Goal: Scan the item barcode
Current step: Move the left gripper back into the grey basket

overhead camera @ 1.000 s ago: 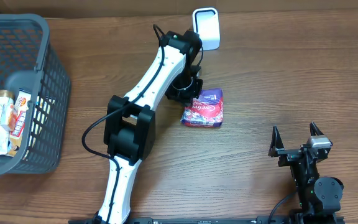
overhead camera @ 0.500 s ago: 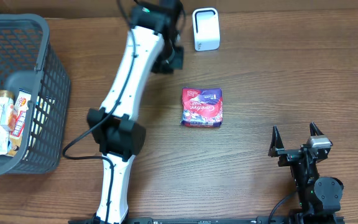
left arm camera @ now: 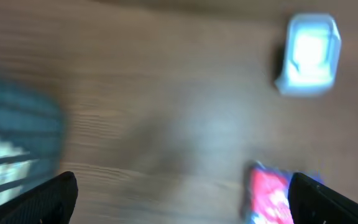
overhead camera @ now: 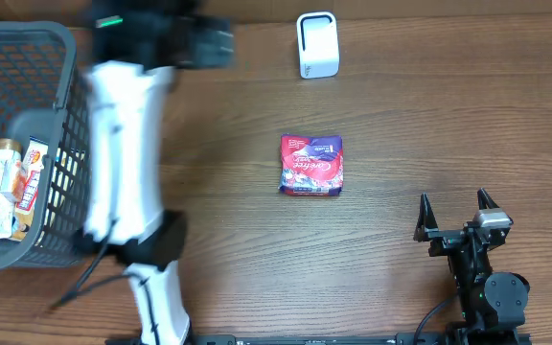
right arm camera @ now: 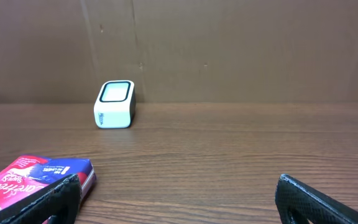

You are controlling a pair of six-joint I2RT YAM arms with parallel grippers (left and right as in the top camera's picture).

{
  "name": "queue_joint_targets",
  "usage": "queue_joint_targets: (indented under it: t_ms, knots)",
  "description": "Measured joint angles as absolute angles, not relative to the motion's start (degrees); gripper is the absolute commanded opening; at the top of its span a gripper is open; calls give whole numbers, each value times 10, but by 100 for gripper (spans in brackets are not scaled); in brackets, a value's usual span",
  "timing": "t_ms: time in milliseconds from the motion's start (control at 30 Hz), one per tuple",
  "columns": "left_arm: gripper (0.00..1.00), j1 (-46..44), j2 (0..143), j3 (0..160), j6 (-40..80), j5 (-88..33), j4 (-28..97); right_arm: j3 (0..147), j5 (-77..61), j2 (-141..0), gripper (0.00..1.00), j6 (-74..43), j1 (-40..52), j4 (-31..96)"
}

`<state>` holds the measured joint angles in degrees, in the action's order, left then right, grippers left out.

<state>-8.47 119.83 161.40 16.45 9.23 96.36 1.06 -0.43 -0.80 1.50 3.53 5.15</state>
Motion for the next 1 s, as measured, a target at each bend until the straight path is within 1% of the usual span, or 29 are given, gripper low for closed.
queue_joint_targets:
  t_ms: [67,167,200,300,400,567,800,933,1000]
  knots:
    - [100,-31,1161,1617,170,102,960,11,-4,-8,100,15,35,52]
    - [100,112,1084,1630,194,125,959,11,-4,-8,100,15,35,51]
    - [100,143,1071,1633,200,124,961,11,-4,-8,100,15,35,51]
    - [100,241,1055,1635,212,121,965,11,-4,-8,100,15,35,52]
    - [100,302,1061,1614,215,123,965,11,-4,-8,100,15,35,51]
    - [100,347,1107,1556,230,144,965,11,-4,-8,100,15,35,51]
    - [100,350,1205,1520,241,173,964,11,-4,-8,100,15,35,52]
    - [95,350,1264,1518,241,196,964,11,-4,-8,100,15,35,51]
    - [95,350,1286,1518,241,201,965,11,-4,-8,100,15,35,51]
